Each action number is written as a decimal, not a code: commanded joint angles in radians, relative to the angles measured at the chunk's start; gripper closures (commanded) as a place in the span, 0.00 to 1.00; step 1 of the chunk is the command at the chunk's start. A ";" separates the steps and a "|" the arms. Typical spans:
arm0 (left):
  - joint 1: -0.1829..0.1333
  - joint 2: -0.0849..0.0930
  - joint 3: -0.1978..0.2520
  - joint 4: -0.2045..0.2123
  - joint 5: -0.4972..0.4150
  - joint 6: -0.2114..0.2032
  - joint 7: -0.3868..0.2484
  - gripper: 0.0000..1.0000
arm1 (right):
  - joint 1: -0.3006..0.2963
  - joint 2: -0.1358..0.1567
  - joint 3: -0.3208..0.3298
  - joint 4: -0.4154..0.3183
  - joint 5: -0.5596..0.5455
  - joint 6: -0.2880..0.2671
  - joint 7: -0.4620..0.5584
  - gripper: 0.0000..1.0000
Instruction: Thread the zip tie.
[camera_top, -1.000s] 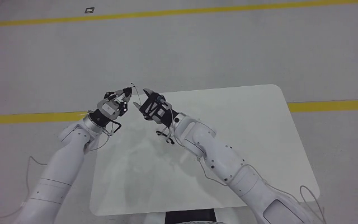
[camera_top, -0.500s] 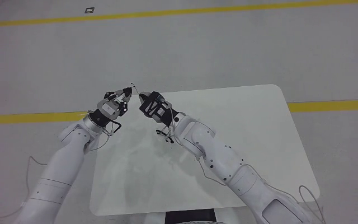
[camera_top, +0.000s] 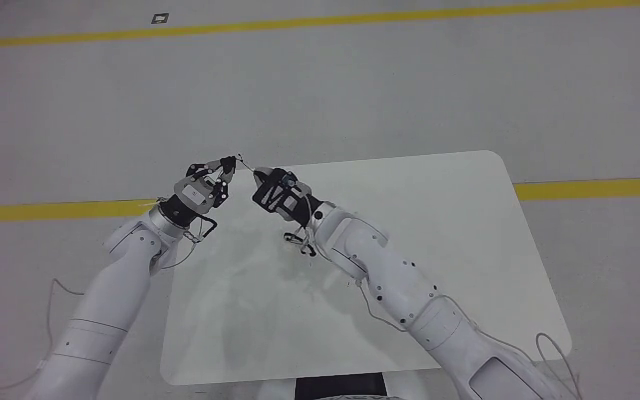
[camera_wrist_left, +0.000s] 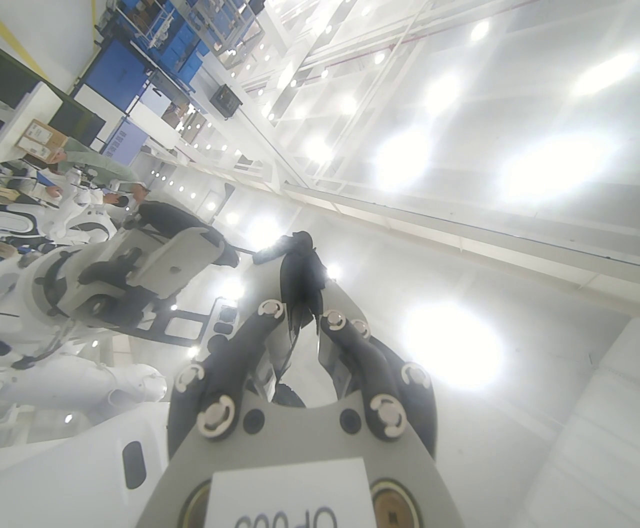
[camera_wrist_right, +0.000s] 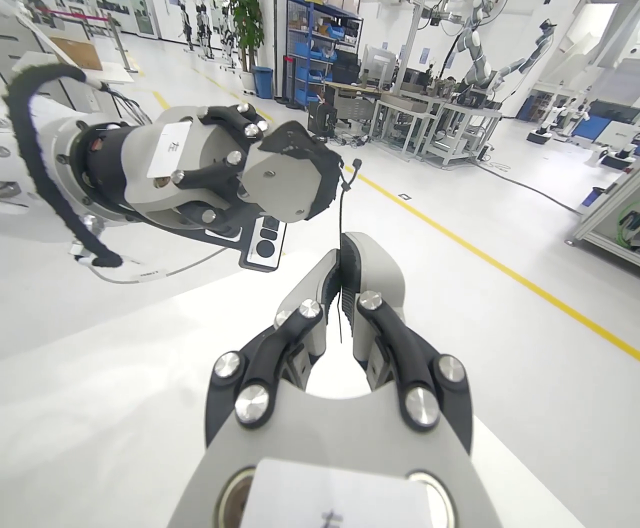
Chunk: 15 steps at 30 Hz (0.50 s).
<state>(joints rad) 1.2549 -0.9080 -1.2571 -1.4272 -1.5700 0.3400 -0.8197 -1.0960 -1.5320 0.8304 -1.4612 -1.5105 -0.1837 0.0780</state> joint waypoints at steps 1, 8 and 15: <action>0.000 0.000 0.000 0.000 0.000 0.000 0.000 1.00 | -0.002 0.001 0.004 0.000 -0.004 -0.004 0.009 1.00; 0.000 0.000 0.000 0.000 0.000 0.000 0.000 1.00 | -0.005 0.003 0.018 -0.002 -0.005 -0.016 0.019 1.00; 0.000 0.000 0.000 0.000 0.000 0.000 0.000 1.00 | -0.007 0.006 0.029 -0.005 -0.014 -0.036 -0.036 1.00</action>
<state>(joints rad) 1.2549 -0.9080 -1.2572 -1.4272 -1.5700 0.3400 -0.8197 -1.1021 -1.5258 0.8571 -1.4660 -1.5273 -0.2194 0.0508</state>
